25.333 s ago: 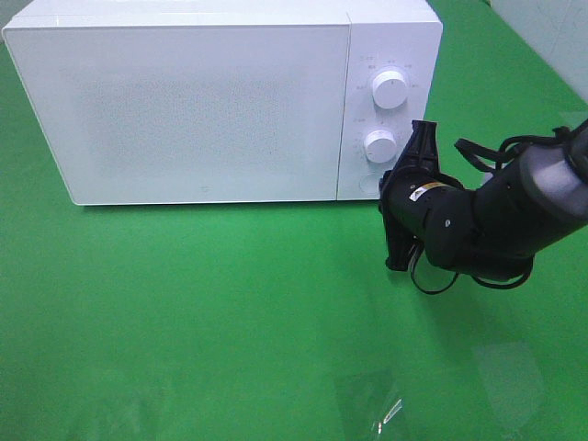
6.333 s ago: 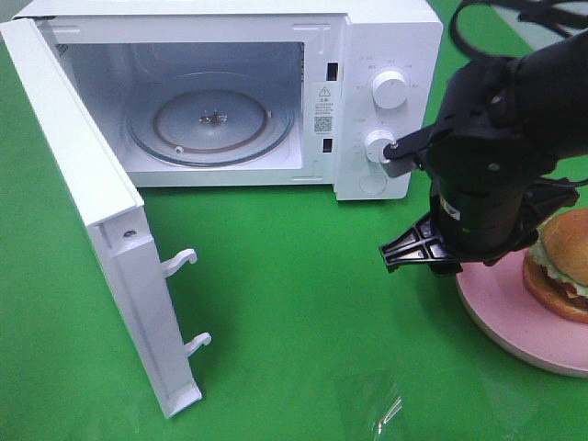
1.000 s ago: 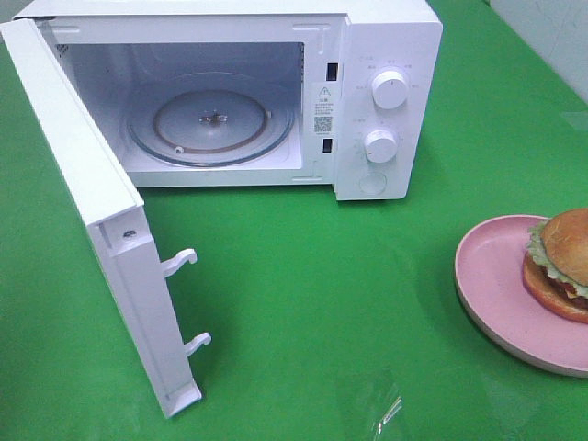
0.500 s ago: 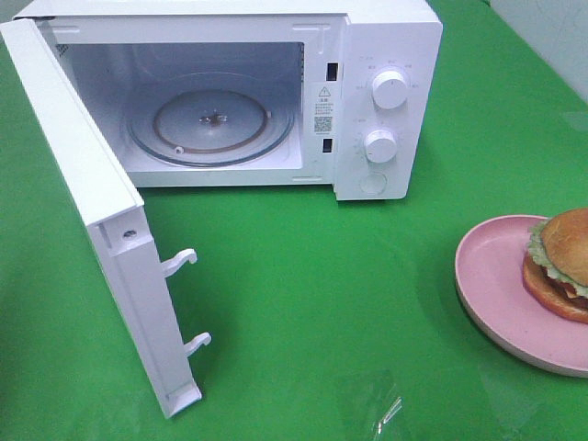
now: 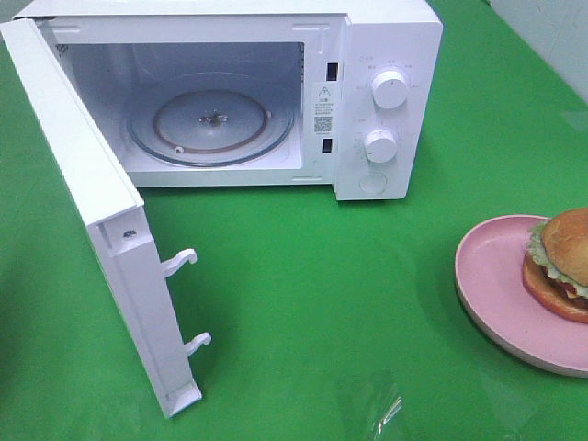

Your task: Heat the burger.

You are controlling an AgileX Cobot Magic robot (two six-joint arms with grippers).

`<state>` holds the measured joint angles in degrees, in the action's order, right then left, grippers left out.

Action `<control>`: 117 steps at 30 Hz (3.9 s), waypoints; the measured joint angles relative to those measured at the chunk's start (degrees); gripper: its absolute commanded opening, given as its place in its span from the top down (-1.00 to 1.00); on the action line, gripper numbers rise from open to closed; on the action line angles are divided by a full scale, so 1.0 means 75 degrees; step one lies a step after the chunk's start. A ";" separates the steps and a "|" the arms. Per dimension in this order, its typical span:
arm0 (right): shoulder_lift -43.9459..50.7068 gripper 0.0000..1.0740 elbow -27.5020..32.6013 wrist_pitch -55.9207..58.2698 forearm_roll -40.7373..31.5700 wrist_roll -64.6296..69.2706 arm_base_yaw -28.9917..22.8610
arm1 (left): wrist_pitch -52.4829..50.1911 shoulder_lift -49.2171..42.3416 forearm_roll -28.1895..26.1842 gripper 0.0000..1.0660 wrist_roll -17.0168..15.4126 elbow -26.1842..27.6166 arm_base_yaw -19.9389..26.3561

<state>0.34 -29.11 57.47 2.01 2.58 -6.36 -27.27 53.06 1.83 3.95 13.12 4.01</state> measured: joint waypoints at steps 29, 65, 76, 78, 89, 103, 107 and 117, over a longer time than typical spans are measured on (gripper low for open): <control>0.0000 -0.40 0.0000 0.0000 0.0000 0.0000 0.0000 | -0.2681 0.4301 0.3759 1.00 -0.2292 0.1001 -0.0122; 0.0000 -0.40 0.0000 0.0000 0.0000 -0.0015 0.0000 | -0.2353 0.6318 0.1849 1.00 -0.2154 0.3216 -0.2819; 0.0000 -0.40 0.0000 0.0000 0.0000 -0.0015 0.0000 | -0.1979 0.6746 0.1627 1.00 -0.2131 0.3911 -0.2865; 0.0000 -0.40 0.0000 0.0000 0.0000 -0.0015 0.0000 | -0.1864 0.6814 0.1696 1.00 -0.2131 0.4003 -0.2872; 0.0000 -0.40 0.0000 0.0000 0.0000 -0.0015 0.0000 | -0.1123 0.7456 0.2131 1.00 -0.2185 0.4759 -0.3270; 0.0000 -0.40 0.0000 0.0000 0.0000 -0.0015 0.0000 | -0.0397 0.8044 0.1566 1.00 -0.1574 0.5752 -0.4125; 0.0000 -0.40 0.0000 0.0000 0.0000 -0.0015 0.0000 | -0.0199 0.7983 0.1360 1.00 -0.1558 0.5760 -0.4194; 0.0000 -0.40 0.0000 0.0000 0.0000 -0.0015 0.0000 | 0.0787 0.6891 0.0443 -0.37 -0.1704 0.5103 -0.4530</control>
<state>0.34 -29.11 57.47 2.01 2.46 -6.36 -21.37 104.74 5.16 -8.82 51.39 -29.97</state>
